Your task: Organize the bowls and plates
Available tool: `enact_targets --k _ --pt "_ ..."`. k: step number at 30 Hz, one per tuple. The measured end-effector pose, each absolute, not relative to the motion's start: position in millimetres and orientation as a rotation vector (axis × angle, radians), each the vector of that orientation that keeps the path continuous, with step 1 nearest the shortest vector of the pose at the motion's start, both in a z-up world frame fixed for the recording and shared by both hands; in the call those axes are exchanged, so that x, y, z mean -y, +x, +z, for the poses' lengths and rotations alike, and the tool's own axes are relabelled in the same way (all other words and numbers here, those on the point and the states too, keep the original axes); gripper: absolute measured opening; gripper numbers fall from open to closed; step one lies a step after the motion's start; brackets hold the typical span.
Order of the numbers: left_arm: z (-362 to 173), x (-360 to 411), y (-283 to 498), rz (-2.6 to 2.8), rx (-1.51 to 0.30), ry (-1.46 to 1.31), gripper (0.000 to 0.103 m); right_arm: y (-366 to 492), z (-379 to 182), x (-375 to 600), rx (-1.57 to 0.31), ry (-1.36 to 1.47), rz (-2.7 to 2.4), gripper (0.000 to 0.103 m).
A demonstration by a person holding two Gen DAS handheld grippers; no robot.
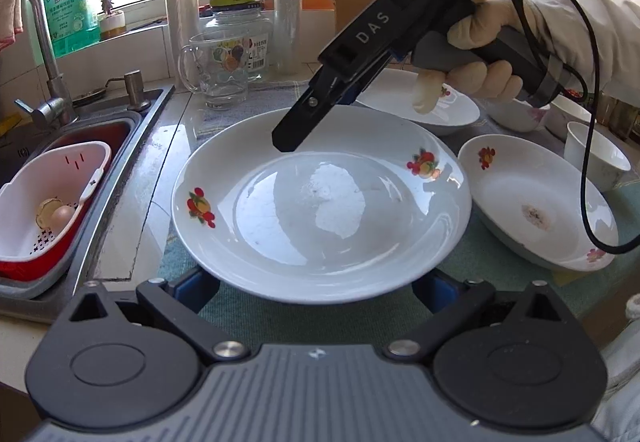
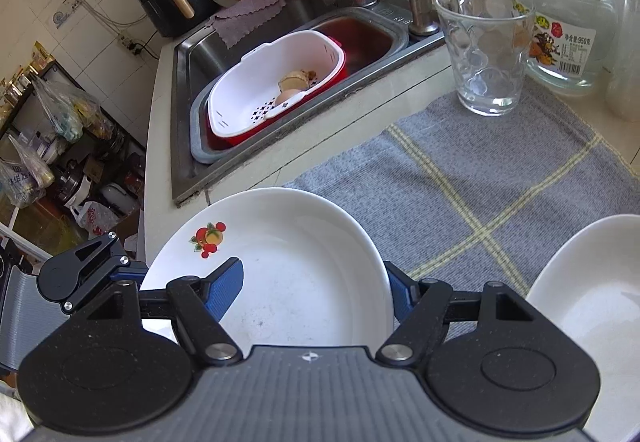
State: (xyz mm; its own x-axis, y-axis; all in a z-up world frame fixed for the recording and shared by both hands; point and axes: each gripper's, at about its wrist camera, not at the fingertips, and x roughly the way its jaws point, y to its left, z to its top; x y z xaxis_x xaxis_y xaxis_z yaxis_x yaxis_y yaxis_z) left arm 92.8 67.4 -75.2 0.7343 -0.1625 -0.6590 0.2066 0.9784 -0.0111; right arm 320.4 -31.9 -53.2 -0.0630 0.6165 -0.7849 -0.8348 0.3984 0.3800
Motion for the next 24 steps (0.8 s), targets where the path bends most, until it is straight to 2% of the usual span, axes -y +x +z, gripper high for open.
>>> enact_targets --k 13,24 --pt "-81.3 -81.6 155.5 -0.224 -0.715 0.113 0.101 378.4 -61.4 24.2 -1.086 -0.213 1.150 0.079" --pt "-89.5 -85.3 172.4 -0.230 -0.730 0.132 0.101 392.6 -76.5 24.7 -1.102 -0.193 1.102 0.079"
